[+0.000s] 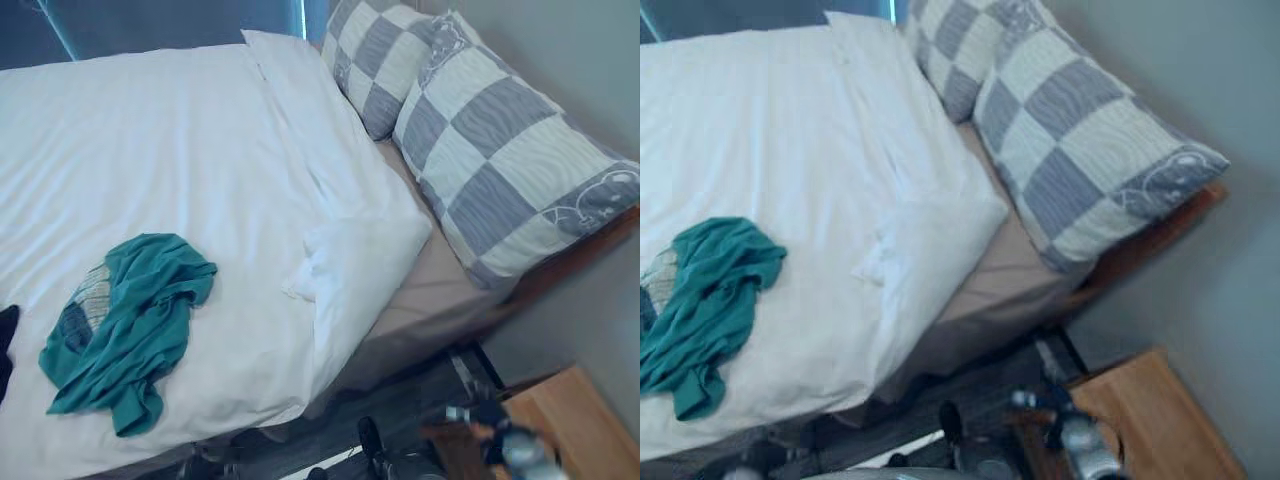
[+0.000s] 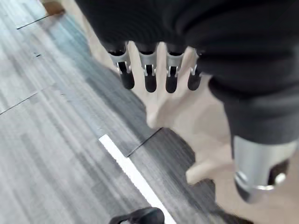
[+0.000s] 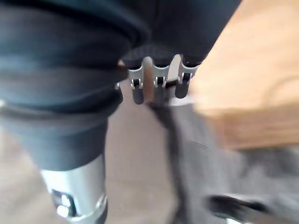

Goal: Tidy up the quilt and then pick up the clothes from the bed and put them into the laundry hamper.

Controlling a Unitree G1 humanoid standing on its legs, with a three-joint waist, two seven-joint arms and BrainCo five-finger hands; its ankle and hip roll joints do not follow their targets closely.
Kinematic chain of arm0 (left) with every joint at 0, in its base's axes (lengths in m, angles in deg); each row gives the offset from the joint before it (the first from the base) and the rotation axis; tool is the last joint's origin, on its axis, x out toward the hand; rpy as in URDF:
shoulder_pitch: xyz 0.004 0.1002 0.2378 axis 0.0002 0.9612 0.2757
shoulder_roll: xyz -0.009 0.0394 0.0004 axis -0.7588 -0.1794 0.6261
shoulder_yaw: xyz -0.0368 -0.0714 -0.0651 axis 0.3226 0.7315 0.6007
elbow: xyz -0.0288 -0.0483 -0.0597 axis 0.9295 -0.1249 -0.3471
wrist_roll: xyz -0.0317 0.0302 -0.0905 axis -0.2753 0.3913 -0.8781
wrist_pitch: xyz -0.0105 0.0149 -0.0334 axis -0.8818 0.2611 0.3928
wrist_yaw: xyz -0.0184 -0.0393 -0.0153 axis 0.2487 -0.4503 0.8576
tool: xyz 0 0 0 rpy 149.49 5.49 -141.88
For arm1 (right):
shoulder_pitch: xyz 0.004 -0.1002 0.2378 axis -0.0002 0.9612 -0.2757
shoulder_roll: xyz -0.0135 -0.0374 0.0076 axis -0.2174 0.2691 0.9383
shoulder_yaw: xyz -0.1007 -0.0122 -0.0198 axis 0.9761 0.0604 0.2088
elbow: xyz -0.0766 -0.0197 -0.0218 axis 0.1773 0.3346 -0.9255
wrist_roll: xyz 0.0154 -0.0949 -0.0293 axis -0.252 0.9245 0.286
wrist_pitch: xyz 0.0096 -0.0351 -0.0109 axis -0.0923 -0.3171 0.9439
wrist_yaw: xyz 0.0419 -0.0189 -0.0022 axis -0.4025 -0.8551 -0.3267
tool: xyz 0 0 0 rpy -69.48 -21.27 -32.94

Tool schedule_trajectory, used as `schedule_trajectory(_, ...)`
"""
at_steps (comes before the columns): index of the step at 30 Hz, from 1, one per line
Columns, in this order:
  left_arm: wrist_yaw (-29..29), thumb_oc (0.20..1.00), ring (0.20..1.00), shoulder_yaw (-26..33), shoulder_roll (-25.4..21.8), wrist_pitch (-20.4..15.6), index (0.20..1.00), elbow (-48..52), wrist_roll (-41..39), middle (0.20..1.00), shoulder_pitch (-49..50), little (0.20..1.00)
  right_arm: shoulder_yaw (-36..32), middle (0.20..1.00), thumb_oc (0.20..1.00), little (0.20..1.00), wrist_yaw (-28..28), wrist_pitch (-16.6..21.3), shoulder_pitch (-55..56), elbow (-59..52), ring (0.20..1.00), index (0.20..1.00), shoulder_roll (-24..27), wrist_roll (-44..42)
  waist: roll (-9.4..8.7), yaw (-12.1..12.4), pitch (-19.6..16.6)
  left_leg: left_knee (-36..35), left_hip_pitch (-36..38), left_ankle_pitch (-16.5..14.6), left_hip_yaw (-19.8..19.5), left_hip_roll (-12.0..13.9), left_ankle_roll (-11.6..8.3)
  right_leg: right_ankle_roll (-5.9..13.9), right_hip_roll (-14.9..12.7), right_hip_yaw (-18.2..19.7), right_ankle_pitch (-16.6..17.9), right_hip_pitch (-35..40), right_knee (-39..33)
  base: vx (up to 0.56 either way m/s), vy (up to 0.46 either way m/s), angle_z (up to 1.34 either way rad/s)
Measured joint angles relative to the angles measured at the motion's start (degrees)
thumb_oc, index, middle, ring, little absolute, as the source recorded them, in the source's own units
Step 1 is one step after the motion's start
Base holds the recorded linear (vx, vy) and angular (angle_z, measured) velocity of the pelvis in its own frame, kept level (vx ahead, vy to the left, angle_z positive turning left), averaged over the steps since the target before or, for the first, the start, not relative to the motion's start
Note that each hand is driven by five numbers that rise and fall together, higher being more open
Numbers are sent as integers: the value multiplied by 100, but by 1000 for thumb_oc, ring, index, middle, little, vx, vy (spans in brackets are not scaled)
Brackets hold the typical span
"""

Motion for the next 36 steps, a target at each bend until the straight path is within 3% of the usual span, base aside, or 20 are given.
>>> schedule_trajectory(3,-7,1000,1000,154,106,22,1000,-77,11,1000,96,1000,-414,1000,1000,1000,244,68,-541,-512,1000,1000,425,207,-133,-3,55,-89,-81,-93,26,377,-220,-111,-7,-251,-94,154,-2,40,-76,41)
schedule_trajectory(5,-21,1000,1000,134,117,8,1000,-87,17,1000,88,1000,-565,1000,1000,1000,451,71,-945,-664,1000,1000,478,208,-128,33,54,-232,-187,-5,41,553,-358,-44,-21,-416,-214,235,-33,-83,33,38)
schedule_trajectory(7,-28,1000,1000,41,164,11,1000,-94,66,1000,-71,1000,-561,1000,1000,1000,570,22,-1017,-1060,1000,1000,605,219,-86,-147,68,66,-559,125,423,601,-443,-112,-142,-812,-184,229,-36,-105,49,83)
schedule_trajectory(8,-31,1000,1000,45,219,7,1000,-23,205,1000,-199,1000,-504,1000,1000,1000,691,29,-1238,-1328,1000,1000,711,420,-16,-288,58,236,-884,150,1205,748,-419,-185,-235,-1072,-262,245,-35,-74,43,91)
schedule_trajectory(9,-33,1000,1000,44,219,9,1000,8,241,1000,-210,1000,-449,1000,1000,1000,728,20,-1368,-1421,1000,1000,750,441,10,-294,58,399,-957,151,1505,821,-417,-195,-262,-1127,-265,250,-33,42,32,87)
schedule_trajectory(10,-39,1000,1000,20,229,22,1000,48,278,1000,-262,1000,-442,1000,1000,1000,742,30,-1554,-1638,1000,1000,864,510,77,-313,49,554,-1034,168,1761,924,-411,-217,-298,-1216,-313,251,-34,87,20,39)
schedule_trajectory(11,-50,1000,1000,-52,261,35,1000,65,447,1000,-255,1000,-434,1000,1000,1000,784,31,-1783,-1722,1000,1000,1029,685,244,-269,28,278,-918,219,1776,983,-365,-142,-278,-1265,-364,274,-34,90,46,41)
schedule_trajectory(12,-56,1000,1000,-248,346,74,1000,155,603,1000,-279,1000,-412,1000,1000,1000,831,27,-2049,-1741,1000,1000,1321,824,557,-308,21,-115,-667,340,1735,1113,-361,-41,-170,-1306,-384,301,-31,36,71,24)
schedule_trajectory(13,-59,1000,1000,-371,358,117,1000,193,671,1000,-276,1000,-414,1000,1000,1000,868,13,-2160,-1723,1000,1000,1394,884,643,-280,41,-256,-614,717,1723,1130,-483,67,-175,-1317,-359,324,-23,14,49,16)
schedule_trajectory(14,-55,1000,1000,-468,314,114,1000,277,688,1000,-243,1000,-370,1000,1000,1000,871,6,-2270,-1699,1000,1000,1395,889,620,-199,27,-380,-566,777,1721,1011,-449,109,-298,-1314,-367,326,-10,-17,45,9)
schedule_trajectory(15,-60,1000,1000,-515,288,114,1000,384,686,1000,-195,1000,-128,1000,1000,1000,863,-32,-2530,-1573,1000,1000,1488,889,584,-169,30,-408,-569,782,1744,869,-412,210,-426,-1300,-403,302,-35,-28,22,7)
schedule_trajectory(18,-151,1000,1000,-544,299,98,1000,473,663,1000,-234,1000,360,1000,1000,1000,856,-96,-3047,-1208,1000,1000,1357,919,522,7,75,-405,-639,825,1659,628,-318,257,-686,-1364,-377,292,-32,-132,38,16)
schedule_trajectory(21,-218,1000,1000,-733,203,33,1000,606,613,1000,-396,1000,1051,1000,1000,1000,839,-235,-4122,-297,1000,1000,1096,1059,431,28,219,-404,-933,905,1625,547,-255,402,-743,-1355,-333,-2,-33,-124,15,13)
schedule_trajectory(24,-223,1000,1000,-913,216,-41,1000,696,570,1000,-688,1000,1481,1000,1000,1000,783,-315,-4600,249,1000,1000,1006,1117,441,321,508,-404,-1090,986,1466,559,-246,436,-717,-1502,-298,-87,-4,-115,5,23)
schedule_trajectory(25,-228,1000,1000,-920,210,-56,1000,715,569,1000,-684,1000,1568,545,545,545,714,-316,-4649,356,545,545,921,1134,439,378,559,-403,-1110,988,1456,570,-247,436,-694,-1529,-299,-91,-2,-113,-3,16)
schedule_trajectory(26,-234,1000,1000,-952,200,-55,1000,704,566,1000,-688,1000,1619,200,200,200,714,-308,-4698,501,200,200,864,1177,429,400,604,-403,-1117,989,1446,580,-250,436,-683,-1528,-300,-98,-2,-99,-10,4)
schedule_trajectory(31,-230,1000,1000,-1015,152,-60,1000,692,561,1000,-947,1000,1661,200,200,200,674,-420,-4832,1474,200,200,625,1307,405,444,1009,-402,-1242,1030,1312,580,-307,434,-655,-1627,-301,-161,-1,-48,4,9)
schedule_trajectory(34,-229,1000,1000,-916,139,-49,1000,696,555,1000,-1052,1000,1427,200,200,200,671,-433,-4692,1241,200,200,646,1318,400,405,1017,-402,-1215,1030,1308,571,-307,433,-666,-1644,-302,-125,0,19,53,5)
schedule_trajectory(36,-229,1000,1000,-783,149,-47,1000,869,516,1000,-1048,1000,866,200,200,200,681,-419,-4045,507,200,200,723,1340,397,410,1018,-403,-1127,1028,1276,576,-308,398,-684,-1672,-332,13,-1,56,48,16)
